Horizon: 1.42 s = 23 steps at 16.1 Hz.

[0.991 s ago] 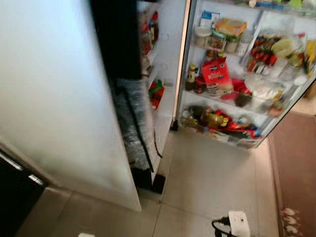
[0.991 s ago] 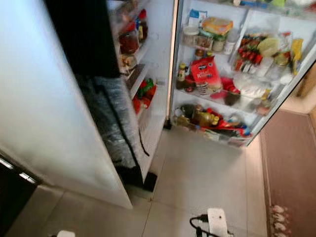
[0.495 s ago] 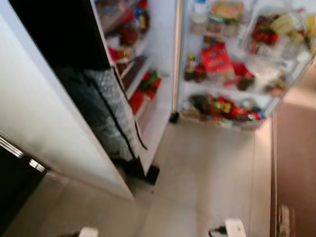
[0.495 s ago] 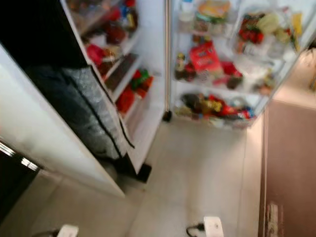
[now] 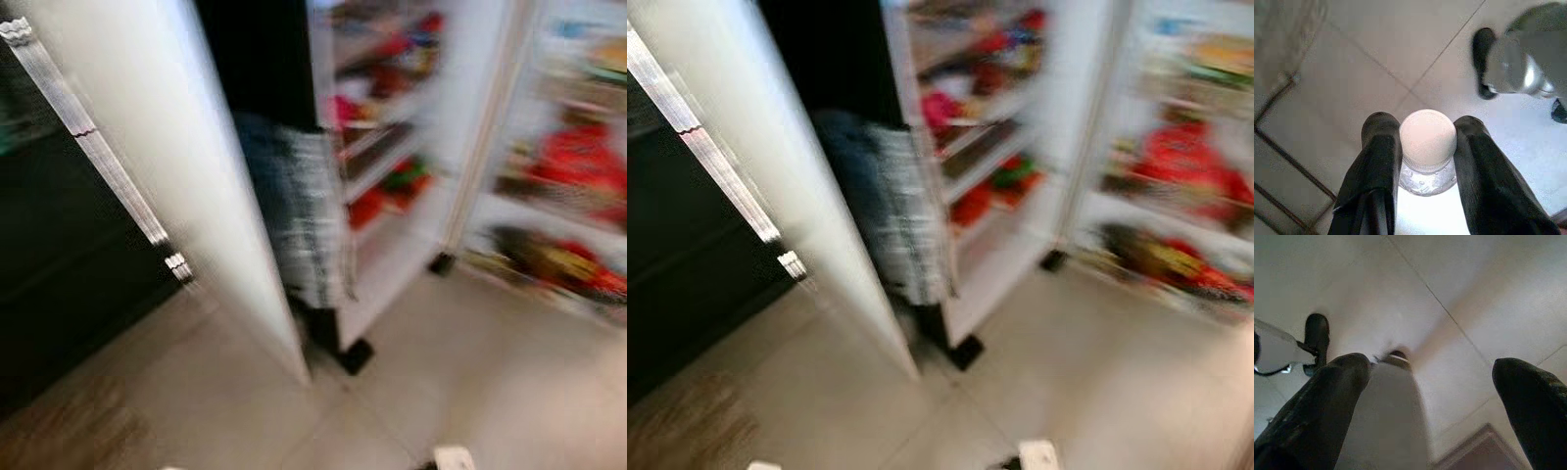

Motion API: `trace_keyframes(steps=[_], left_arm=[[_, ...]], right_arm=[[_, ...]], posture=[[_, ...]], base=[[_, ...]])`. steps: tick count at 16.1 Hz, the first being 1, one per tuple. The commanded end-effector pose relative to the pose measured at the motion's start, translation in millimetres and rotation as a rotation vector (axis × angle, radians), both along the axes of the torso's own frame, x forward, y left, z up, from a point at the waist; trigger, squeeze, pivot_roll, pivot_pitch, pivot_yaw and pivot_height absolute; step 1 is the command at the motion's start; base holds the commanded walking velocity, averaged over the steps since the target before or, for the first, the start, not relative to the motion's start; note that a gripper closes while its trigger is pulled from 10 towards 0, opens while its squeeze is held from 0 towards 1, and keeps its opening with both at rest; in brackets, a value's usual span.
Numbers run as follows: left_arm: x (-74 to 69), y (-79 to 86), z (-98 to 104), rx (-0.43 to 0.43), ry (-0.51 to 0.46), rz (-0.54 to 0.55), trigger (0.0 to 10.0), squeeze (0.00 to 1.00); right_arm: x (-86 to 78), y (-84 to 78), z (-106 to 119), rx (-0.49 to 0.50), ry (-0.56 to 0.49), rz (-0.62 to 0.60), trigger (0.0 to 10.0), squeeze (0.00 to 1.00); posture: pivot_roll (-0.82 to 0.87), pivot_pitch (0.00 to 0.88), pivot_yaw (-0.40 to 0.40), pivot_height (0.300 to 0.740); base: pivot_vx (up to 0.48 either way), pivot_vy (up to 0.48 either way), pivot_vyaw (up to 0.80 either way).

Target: Restocking fridge

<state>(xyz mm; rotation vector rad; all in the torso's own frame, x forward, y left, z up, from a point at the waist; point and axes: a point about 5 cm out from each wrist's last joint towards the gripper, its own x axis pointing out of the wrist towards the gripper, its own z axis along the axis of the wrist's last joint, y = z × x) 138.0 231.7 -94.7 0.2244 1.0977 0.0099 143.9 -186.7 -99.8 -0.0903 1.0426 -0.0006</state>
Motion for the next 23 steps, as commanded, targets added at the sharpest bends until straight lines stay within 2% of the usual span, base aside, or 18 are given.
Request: trace_keyframes(steps=[1,10,14,16,20,21,23], left_arm=[[-12.0,5.0,-3.2,0.017,0.048,-0.005,10.0,0.00],[-17.0,3.0,-5.0,0.014,0.044,0.015,10.0,0.00],[-22.3,-4.6,-8.5,-0.003,0.057,0.037,10.0,0.00],[-22.5,-8.0,-9.3,-0.008,0.060,0.020,10.0,0.00],[-22.6,-8.2,-9.3,-0.009,0.058,0.023,10.0,0.00],[-24.0,-7.5,-9.5,-0.004,0.058,0.018,10.0,0.00],[-25.4,-6.0,-9.5,0.002,0.062,0.008,10.0,0.00]], right_arm=[[-5.0,3.9,-2.3,0.018,0.013,-0.001,10.0,0.00],[-10.7,6.1,-4.7,0.027,0.046,0.034,10.0,0.00],[-15.7,-3.9,-5.3,0.003,0.065,0.046,10.0,0.00],[-18.4,-6.5,-5.9,0.012,0.065,-0.014,10.0,0.00],[-18.3,-6.8,-5.7,0.012,0.060,-0.017,10.0,0.00],[-21.3,-7.1,-6.3,0.029,0.045,-0.083,10.0,0.00],[-24.4,-6.9,-7.2,0.039,0.044,-0.125,10.0,0.00]], posture=[[-0.01,0.113,0.019,0.740],[0.02,0.000,0.005,0.740],[0.03,0.000,-0.017,0.740],[0.03,0.000,-0.030,0.740],[0.03,0.000,-0.032,0.740],[0.01,0.000,-0.021,0.740],[0.00,0.021,-0.010,0.740]], base=[[0.000,0.000,0.80],[0.000,0.000,0.80],[0.000,0.000,0.80],[0.000,0.000,0.00],[0.000,0.000,0.00],[0.000,0.000,0.00],[0.000,0.000,0.00]])
